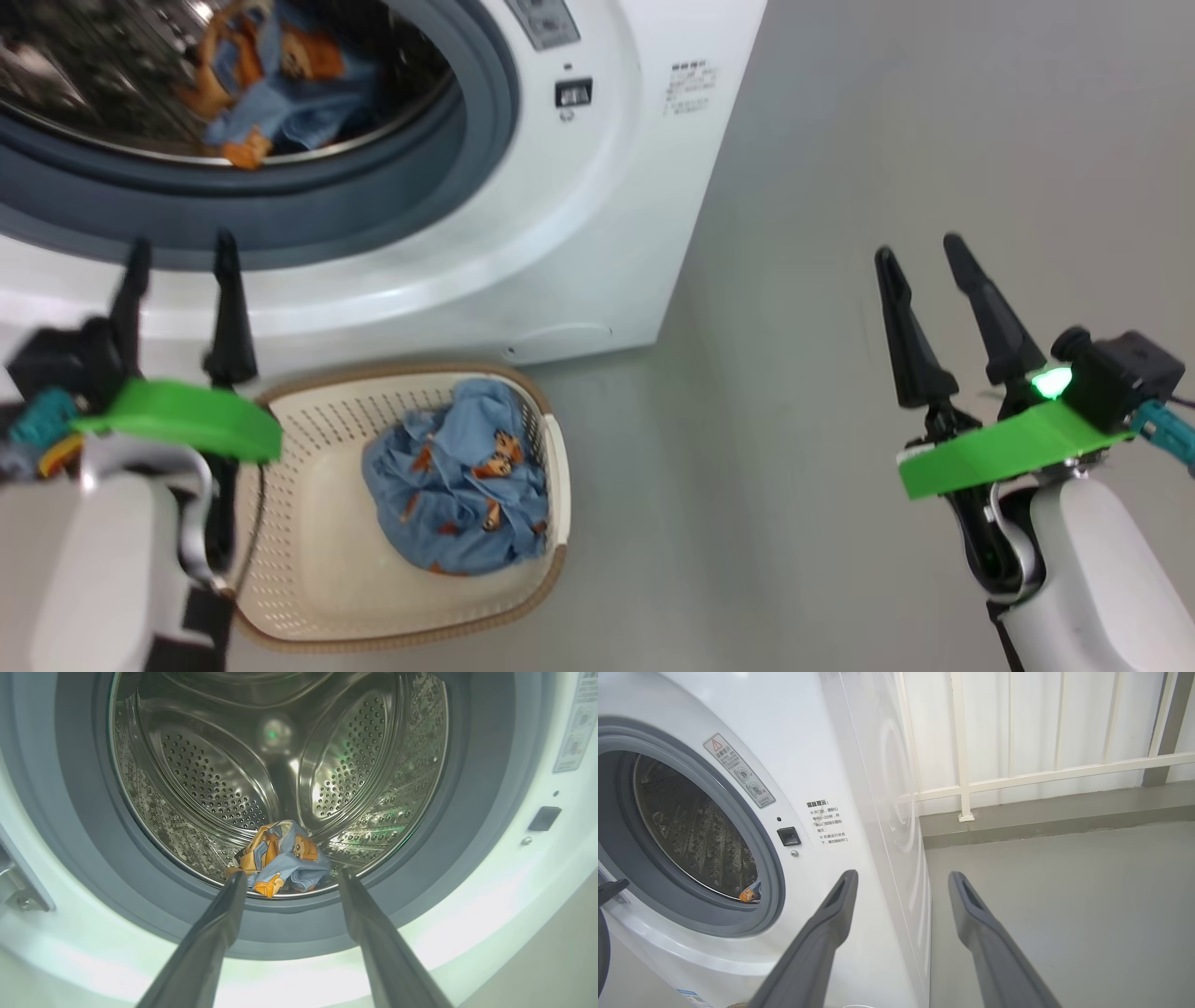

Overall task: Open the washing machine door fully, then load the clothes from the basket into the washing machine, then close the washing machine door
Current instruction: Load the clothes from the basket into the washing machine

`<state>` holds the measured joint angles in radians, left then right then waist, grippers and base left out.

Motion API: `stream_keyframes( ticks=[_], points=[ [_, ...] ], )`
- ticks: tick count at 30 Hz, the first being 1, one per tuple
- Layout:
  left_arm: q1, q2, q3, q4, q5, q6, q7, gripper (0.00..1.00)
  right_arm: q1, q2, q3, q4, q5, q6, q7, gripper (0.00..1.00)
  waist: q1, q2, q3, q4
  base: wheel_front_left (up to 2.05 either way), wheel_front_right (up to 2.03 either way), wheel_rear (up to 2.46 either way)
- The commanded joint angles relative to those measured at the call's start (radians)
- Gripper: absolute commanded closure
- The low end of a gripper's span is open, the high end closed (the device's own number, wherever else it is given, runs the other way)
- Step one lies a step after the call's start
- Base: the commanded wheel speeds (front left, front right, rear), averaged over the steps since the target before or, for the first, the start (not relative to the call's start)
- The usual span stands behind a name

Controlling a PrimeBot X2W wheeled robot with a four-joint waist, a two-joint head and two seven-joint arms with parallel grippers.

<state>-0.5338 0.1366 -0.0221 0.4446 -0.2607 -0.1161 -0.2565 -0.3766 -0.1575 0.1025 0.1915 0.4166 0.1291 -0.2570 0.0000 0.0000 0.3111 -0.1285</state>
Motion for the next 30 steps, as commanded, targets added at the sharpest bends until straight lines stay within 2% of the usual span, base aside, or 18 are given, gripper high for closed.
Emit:
stream_keyframes(
  ticks=[1, 10, 23, 30],
  points=[
    [0.035, 0.018, 0.030, -0.043, -0.005, 0.002, -0.005, 0.00, 0.028, -0.007, 0.021, -0.016, -0.003, 0.002, -0.005, 0.00, 0.0000, 0.0000, -0.062, 0.028, 0.00, 0.00, 0.00],
    [0.163, -0.016, 0.026, -0.113, -0.003, 0.009, -0.005, 0.00, 0.085, -0.018, 0.016, -0.006, -0.003, 0.002, -0.005, 0.00, 0.0000, 0.0000, -0.142, 0.059, 0.00, 0.00, 0.00],
    [0.368, -0.057, 0.034, -0.250, -0.006, 0.043, -0.005, 0.00, 0.149, -0.023, 0.027, 0.000, -0.004, 0.002, -0.005, 0.00, 0.0000, 0.0000, -0.226, 0.085, 0.00, 0.00, 0.00],
    [0.400, -0.068, 0.035, -0.273, -0.011, 0.053, -0.005, 0.00, 0.162, -0.034, 0.044, 0.007, 0.000, 0.002, -0.005, 0.00, 0.0000, 0.0000, -0.251, 0.093, 0.00, 0.00, 0.00]
  ],
)
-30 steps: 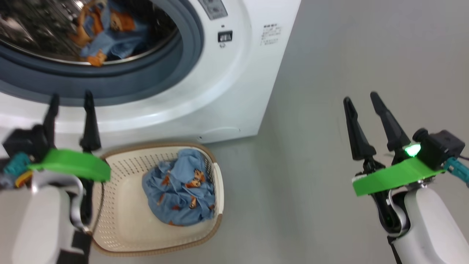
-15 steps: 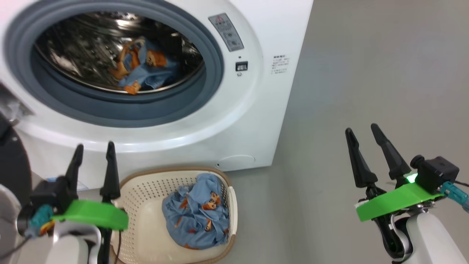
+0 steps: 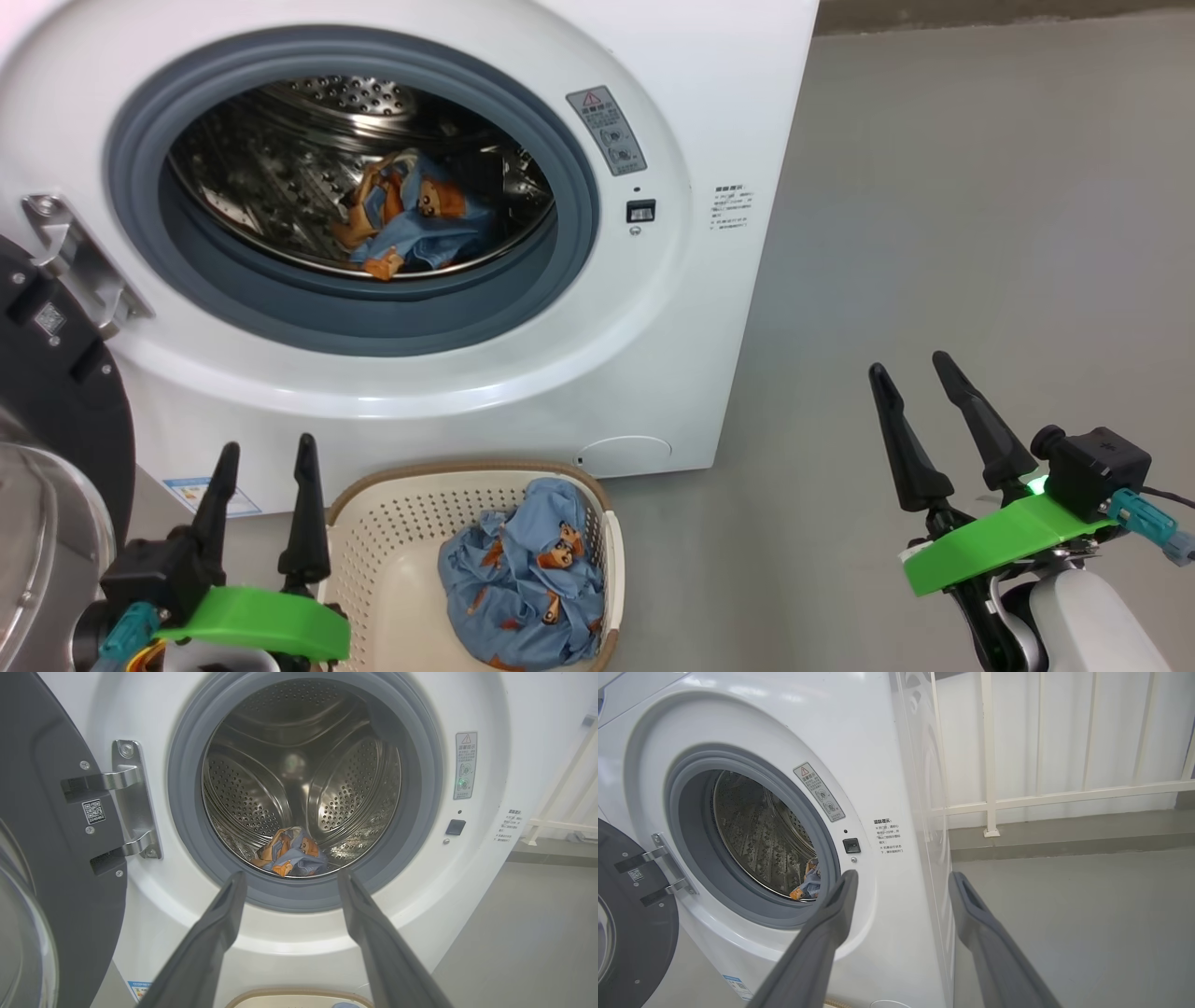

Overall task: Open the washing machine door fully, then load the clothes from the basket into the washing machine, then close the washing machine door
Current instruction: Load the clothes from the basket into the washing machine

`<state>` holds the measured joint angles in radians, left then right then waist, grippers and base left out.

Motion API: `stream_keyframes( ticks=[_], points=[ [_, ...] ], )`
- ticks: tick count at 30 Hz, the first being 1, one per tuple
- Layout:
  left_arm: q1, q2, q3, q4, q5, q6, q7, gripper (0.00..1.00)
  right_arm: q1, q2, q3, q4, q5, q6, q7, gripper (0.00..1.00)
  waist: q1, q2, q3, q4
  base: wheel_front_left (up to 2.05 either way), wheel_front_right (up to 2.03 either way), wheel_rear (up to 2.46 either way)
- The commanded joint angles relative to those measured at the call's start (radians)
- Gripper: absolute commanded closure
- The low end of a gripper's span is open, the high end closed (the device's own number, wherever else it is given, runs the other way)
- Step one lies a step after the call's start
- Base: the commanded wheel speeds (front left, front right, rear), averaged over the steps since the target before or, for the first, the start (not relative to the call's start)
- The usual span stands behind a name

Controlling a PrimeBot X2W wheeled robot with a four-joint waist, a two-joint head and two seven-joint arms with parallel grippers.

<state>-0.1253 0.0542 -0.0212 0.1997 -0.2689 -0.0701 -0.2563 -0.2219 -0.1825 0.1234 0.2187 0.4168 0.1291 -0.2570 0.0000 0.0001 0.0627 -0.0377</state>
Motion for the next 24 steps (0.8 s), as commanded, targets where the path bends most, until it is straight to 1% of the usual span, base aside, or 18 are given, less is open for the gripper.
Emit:
stream_keyframes(
  ticks=[1, 11, 24],
  points=[
    [-0.007, 0.013, 0.033, -0.030, -0.002, 0.008, -0.005, 0.00, 0.008, -0.011, 0.025, -0.018, 0.001, 0.002, -0.005, 0.00, 0.0000, -0.0001, -0.005, 0.003, 0.00, 0.00, 0.00],
    [-0.005, 0.007, 0.029, -0.037, -0.008, 0.007, -0.005, 0.00, 0.009, -0.019, 0.029, -0.015, 0.003, 0.002, -0.005, 0.00, 0.0000, -0.0001, -0.005, 0.006, 0.00, 0.00, 0.00],
    [-0.015, 0.002, 0.030, -0.029, -0.009, 0.004, -0.005, 0.00, 0.002, -0.014, 0.027, -0.008, -0.004, 0.002, -0.005, 0.00, 0.0000, -0.0001, 0.003, 0.007, 0.00, 0.00, 0.00]
  ],
)
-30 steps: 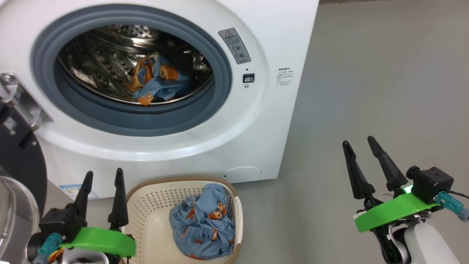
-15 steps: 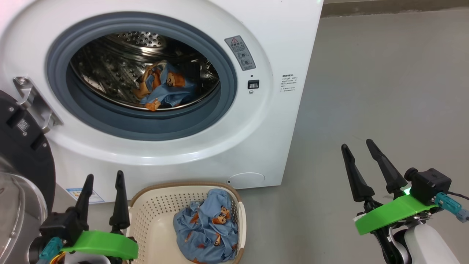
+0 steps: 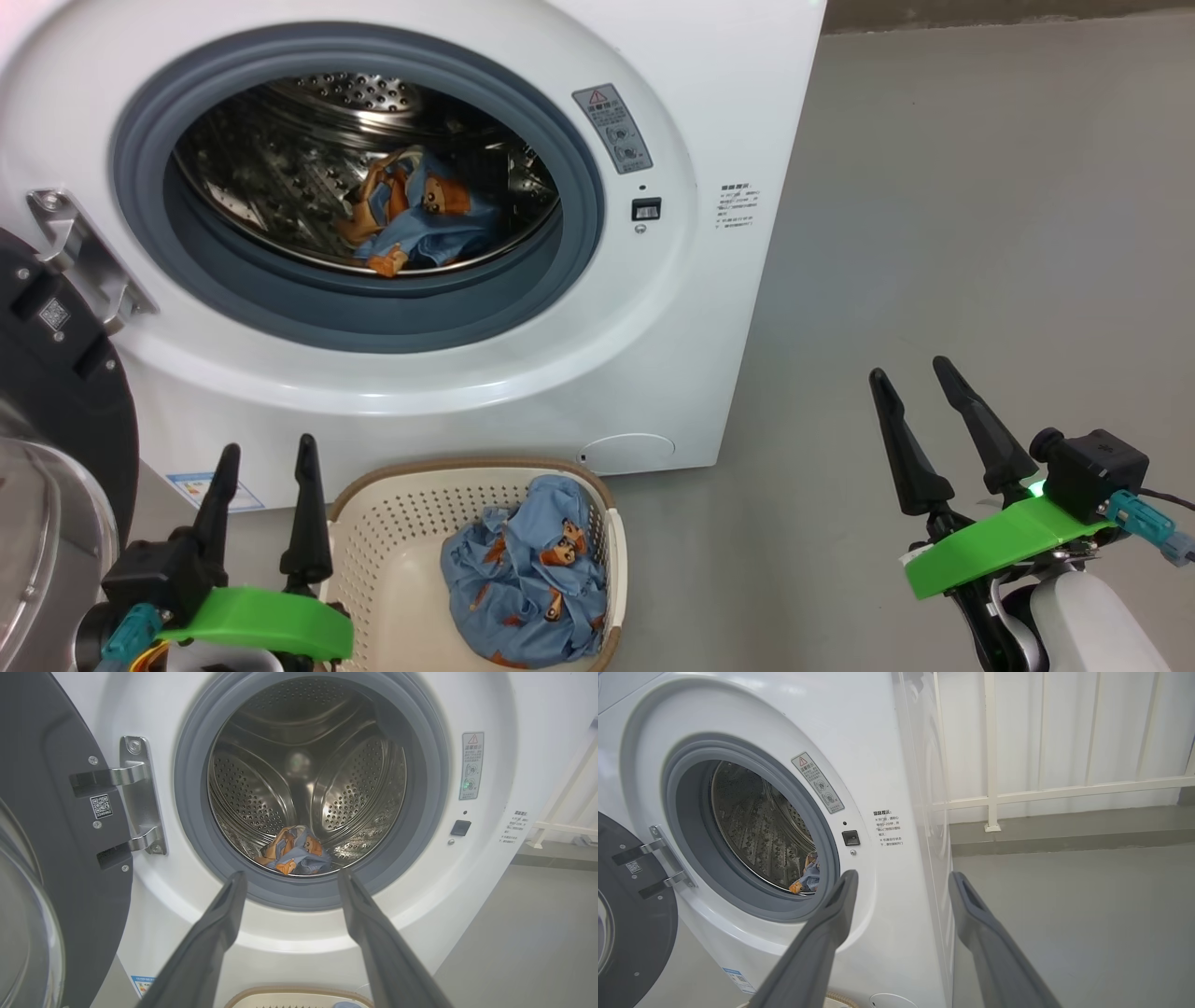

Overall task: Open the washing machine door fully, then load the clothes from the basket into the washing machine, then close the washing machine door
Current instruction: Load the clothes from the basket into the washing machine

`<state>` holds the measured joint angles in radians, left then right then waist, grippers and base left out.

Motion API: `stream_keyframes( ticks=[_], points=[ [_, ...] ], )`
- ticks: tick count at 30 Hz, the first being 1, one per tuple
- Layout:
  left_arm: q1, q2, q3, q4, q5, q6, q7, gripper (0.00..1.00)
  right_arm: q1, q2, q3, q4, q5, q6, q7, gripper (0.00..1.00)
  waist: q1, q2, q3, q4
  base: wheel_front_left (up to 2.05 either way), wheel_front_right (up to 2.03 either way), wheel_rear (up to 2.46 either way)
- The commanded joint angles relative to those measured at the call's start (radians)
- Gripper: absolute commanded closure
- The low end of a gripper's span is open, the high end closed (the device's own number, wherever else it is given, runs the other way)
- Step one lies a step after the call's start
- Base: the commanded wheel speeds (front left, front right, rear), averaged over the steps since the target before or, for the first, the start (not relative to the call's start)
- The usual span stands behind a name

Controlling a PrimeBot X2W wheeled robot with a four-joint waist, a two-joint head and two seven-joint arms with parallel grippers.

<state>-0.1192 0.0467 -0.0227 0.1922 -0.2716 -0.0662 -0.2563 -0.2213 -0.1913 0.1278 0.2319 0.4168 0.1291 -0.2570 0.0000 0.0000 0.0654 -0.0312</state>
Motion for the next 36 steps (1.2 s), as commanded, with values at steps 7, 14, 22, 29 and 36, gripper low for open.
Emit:
stream_keyframes(
  ticks=[7, 14, 22, 29, 36],
  points=[
    [-0.025, 0.008, 0.035, -0.024, -0.006, 0.001, -0.005, 0.00, -0.002, -0.004, 0.014, -0.020, -0.008, 0.002, -0.005, 0.00, 0.0000, 0.0000, 0.006, 0.001, 0.00, 0.00, 0.00],
    [-0.027, 0.006, 0.035, -0.028, -0.006, 0.002, -0.006, 0.00, -0.006, -0.004, 0.009, -0.021, -0.011, 0.002, -0.005, 0.00, 0.0000, 0.0000, 0.019, -0.004, 0.00, 0.00, 0.00],
    [-0.042, 0.005, 0.028, -0.015, -0.002, 0.000, -0.006, 0.00, -0.018, 0.005, -0.006, -0.024, -0.025, 0.002, -0.005, 0.00, 0.0000, 0.0000, 0.064, -0.019, 0.00, 0.00, 0.00],
    [-0.078, 0.004, 0.017, 0.032, -0.021, -0.008, -0.006, 0.00, -0.037, 0.012, -0.022, -0.034, -0.031, 0.002, -0.005, 0.00, 0.0000, 0.0000, 0.127, -0.043, 0.00, 0.00, 0.00],
    [-0.117, 0.004, 0.009, 0.062, -0.018, -0.013, -0.006, 0.00, -0.055, 0.021, -0.039, -0.046, -0.040, 0.002, -0.005, 0.00, 0.0000, 0.0000, 0.187, -0.058, 0.00, 0.00, 0.00]
  ],
)
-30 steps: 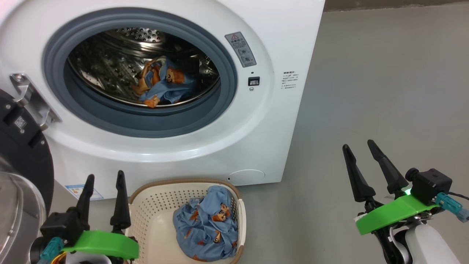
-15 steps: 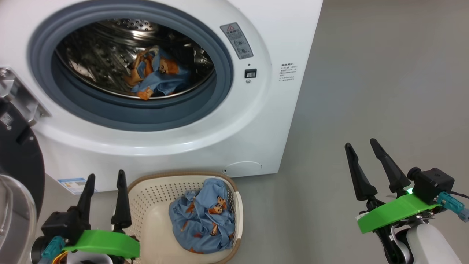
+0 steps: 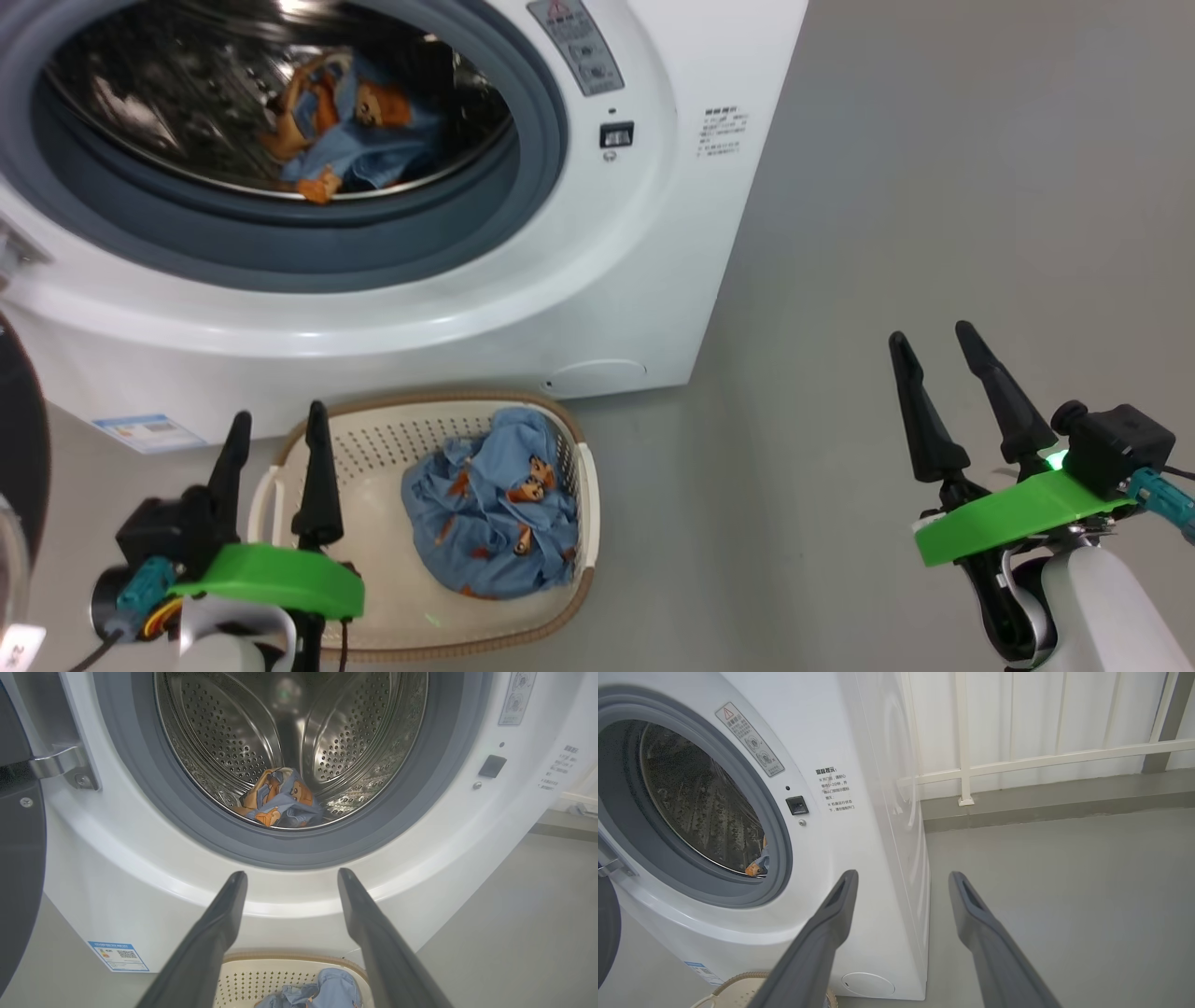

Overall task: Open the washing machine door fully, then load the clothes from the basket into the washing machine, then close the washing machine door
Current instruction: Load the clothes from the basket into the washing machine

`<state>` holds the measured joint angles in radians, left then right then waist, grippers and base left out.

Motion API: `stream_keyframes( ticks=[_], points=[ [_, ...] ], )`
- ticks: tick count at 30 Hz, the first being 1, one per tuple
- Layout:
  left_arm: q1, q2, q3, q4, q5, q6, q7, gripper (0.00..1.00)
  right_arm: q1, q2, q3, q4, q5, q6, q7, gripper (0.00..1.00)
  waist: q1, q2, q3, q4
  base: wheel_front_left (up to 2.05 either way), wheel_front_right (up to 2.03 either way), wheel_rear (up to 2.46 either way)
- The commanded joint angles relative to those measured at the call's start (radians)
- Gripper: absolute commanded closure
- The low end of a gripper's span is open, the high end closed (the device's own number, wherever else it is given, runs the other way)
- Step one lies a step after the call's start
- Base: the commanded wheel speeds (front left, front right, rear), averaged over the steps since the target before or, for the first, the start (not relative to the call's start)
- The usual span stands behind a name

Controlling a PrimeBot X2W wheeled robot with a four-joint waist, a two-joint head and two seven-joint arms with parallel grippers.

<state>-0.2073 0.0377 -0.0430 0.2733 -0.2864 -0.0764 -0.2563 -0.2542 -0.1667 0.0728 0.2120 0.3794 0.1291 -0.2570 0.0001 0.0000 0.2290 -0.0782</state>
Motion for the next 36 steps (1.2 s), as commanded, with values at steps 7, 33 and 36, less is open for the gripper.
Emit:
stream_keyframes(
  ticks=[7, 33, 36],
  points=[
    [-0.084, 0.013, 0.016, 0.023, 0.005, -0.014, -0.006, 0.00, -0.049, 0.004, 0.000, -0.035, -0.011, 0.002, -0.005, 0.00, -0.0001, 0.0000, 0.106, -0.018, 0.00, 0.00, 0.00],
    [-0.388, 0.072, -0.124, 0.549, -0.036, -0.054, 0.019, 0.00, -0.162, 0.025, 0.000, -0.074, -0.019, 0.002, -0.005, 0.00, -0.0001, 0.0000, 0.375, -0.084, 0.00, 0.00, 0.00],
    [-0.428, 0.077, -0.165, 0.603, -0.063, -0.054, 0.023, 0.00, -0.174, 0.029, 0.004, -0.076, -0.018, 0.002, -0.005, 0.00, -0.0001, 0.0000, 0.400, -0.096, 0.00, 0.00, 0.00]
  ],
)
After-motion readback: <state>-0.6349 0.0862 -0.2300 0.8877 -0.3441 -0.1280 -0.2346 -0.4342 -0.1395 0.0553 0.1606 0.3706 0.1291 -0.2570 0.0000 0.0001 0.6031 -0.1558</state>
